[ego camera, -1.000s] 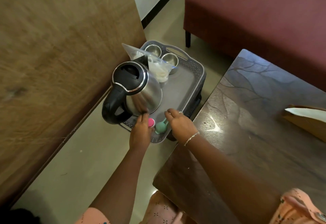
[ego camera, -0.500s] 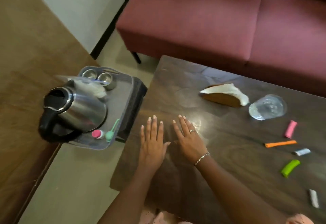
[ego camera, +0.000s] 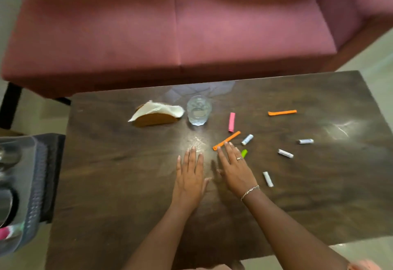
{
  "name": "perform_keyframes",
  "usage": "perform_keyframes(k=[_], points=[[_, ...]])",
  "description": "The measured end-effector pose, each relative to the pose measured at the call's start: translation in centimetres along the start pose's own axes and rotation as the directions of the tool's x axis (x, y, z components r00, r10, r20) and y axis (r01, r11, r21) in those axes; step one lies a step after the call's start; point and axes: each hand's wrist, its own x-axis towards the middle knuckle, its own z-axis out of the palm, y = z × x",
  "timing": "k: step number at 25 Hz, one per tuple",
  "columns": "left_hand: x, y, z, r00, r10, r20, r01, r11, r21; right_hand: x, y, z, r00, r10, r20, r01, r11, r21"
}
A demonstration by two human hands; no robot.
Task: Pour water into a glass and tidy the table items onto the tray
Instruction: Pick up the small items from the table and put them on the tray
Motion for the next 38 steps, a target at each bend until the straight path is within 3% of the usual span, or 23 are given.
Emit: perform_keyframes(k=[4, 7, 12, 17, 21, 25, 28, 32, 35, 38], points=[[3.1, 5.1, 0.6, 0.994, 0.099, 0.054, -0.099, 0.995, -0.002, -2.2, 6.5, -0.6, 0.994, 0.105, -0.035, -0.106, 0.994, -0.017], [5.3, 7.3, 1.2, 0.987, 0.110, 0.120, -0.106, 0.994, -0.037, -3.4, 9.9, -0.3, 0.992, 0.097, -0.074, -0.102, 0.993, -0.065], [9.0, 10.0, 2.5, 0.970, 0.046, 0.240, -0.018, 0.993, -0.117, -4.1, 13.3, 1.8, 0.993, 0.094, -0.067, -0.096, 0.995, -0.017], [10.7, 13.0, 4.5, 0.923, -0.135, 0.361, 0.218, 0.955, -0.201, 0.4, 14.9, 2.3, 0.997, 0.059, -0.047, -0.051, 0.987, 0.149], [10.9, 13.0, 6.0, 0.894, -0.203, 0.399, 0.303, 0.931, -0.205, 6.0, 15.3, 2.6, 0.987, -0.146, -0.067, 0.155, 0.977, 0.145], [10.9, 12.1, 6.6, 0.885, -0.226, 0.408, 0.343, 0.908, -0.240, 10.9, 15.0, 2.5, 0.909, -0.411, 0.063, 0.415, 0.905, -0.088], [9.7, 9.9, 6.4, 0.865, -0.330, 0.378, 0.475, 0.781, -0.406, 12.6, 14.5, 3.4, 0.871, -0.480, 0.106, 0.491, 0.858, -0.151], [7.0, 4.9, 6.5, 0.784, -0.459, 0.417, 0.613, 0.472, -0.634, 13.8, 14.3, 4.8, 0.828, -0.527, 0.190, 0.555, 0.819, -0.148], [5.2, 1.1, 6.6, 0.733, -0.503, 0.458, 0.638, 0.275, -0.719, 13.8, 14.0, 4.4, 0.833, -0.527, 0.168, 0.552, 0.811, -0.192], [3.4, -2.5, 6.4, 0.701, -0.544, 0.461, 0.627, 0.161, -0.762, 14.0, 12.0, 3.7, 0.831, -0.551, 0.079, 0.556, 0.816, -0.161]])
